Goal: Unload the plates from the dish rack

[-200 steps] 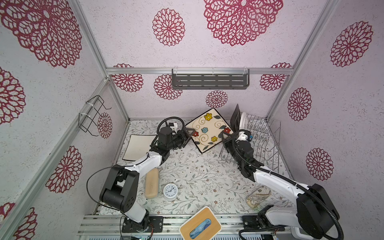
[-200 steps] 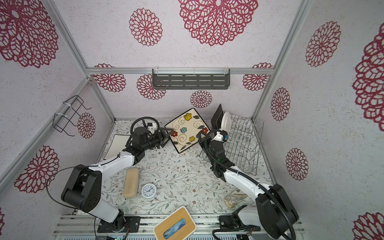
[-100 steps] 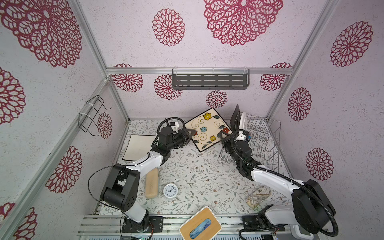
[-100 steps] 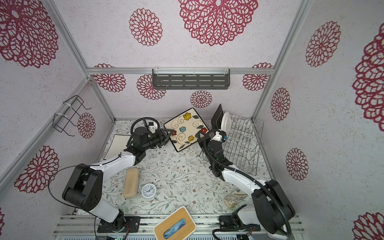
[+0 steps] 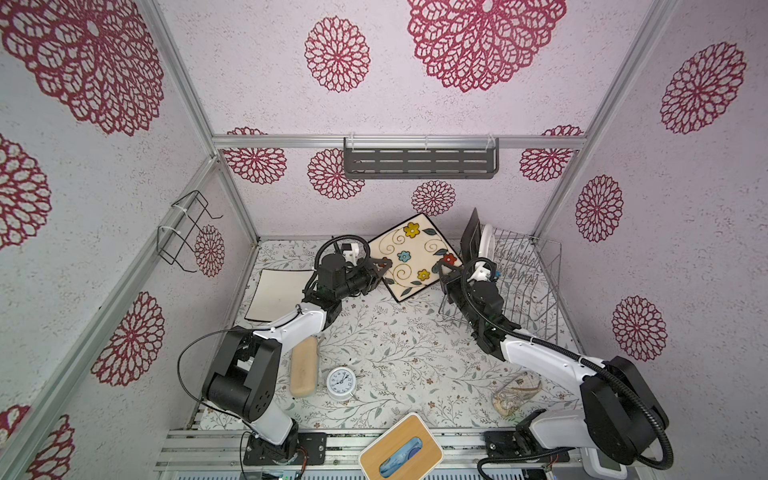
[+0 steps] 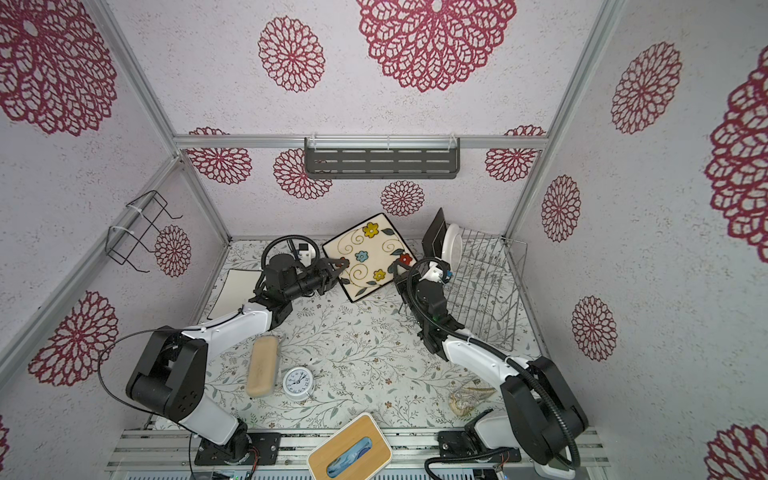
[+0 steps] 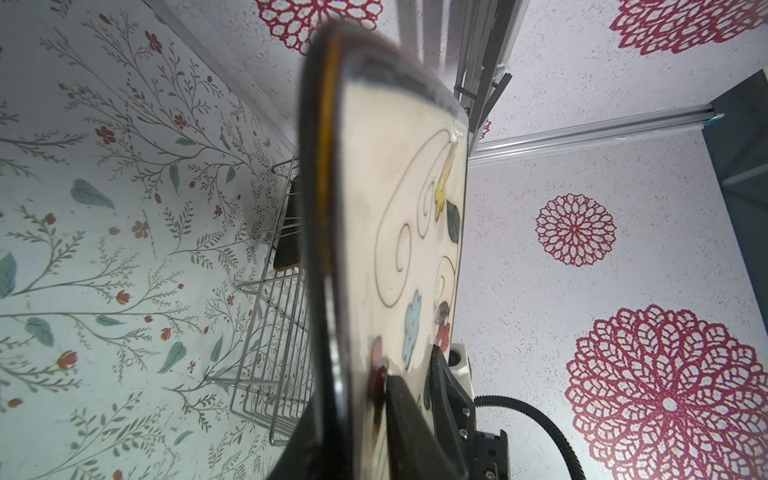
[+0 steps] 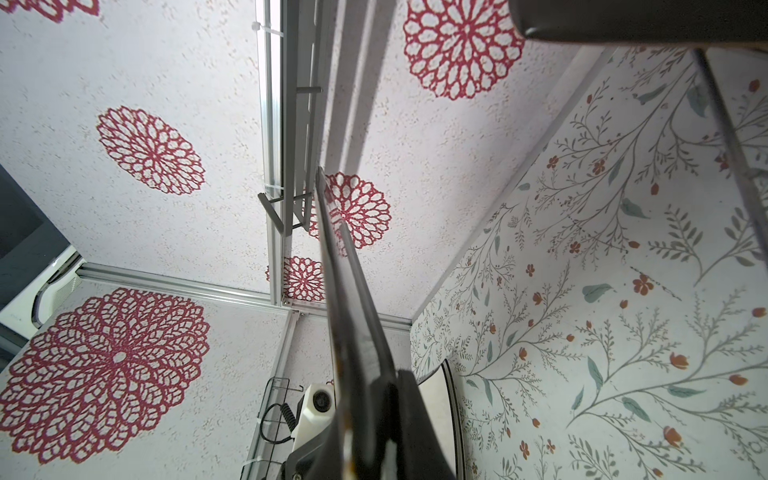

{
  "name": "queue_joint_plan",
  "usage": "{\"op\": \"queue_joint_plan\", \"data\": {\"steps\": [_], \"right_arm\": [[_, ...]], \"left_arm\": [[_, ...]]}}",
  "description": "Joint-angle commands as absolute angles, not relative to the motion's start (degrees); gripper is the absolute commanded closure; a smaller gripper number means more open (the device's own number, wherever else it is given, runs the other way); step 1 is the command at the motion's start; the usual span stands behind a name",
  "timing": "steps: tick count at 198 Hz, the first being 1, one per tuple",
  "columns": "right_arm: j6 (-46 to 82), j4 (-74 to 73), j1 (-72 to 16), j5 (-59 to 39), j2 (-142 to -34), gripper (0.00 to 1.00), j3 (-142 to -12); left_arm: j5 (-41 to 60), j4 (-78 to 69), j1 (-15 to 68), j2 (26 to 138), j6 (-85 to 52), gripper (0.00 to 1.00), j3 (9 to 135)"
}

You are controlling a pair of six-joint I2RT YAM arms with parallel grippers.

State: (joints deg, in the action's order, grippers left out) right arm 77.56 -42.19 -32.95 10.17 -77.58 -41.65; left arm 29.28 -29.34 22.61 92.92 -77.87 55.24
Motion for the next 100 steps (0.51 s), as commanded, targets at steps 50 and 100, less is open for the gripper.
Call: {"op": "queue_joint_plan", "data": {"steps": [50, 100], "right_arm": [[82.0, -57.6, -33.0, 8.4, -74.6, 1.00, -44.2], [80.9, -53.9, -33.0, 8.2, -73.2, 0.91, -43.9]], "left_arm": [[30.0, -32.1, 23.1, 93.3, -78.0, 0.93, 55.7], [30.4, -32.3, 22.9, 93.2, -78.0, 1.00, 55.9]]}}
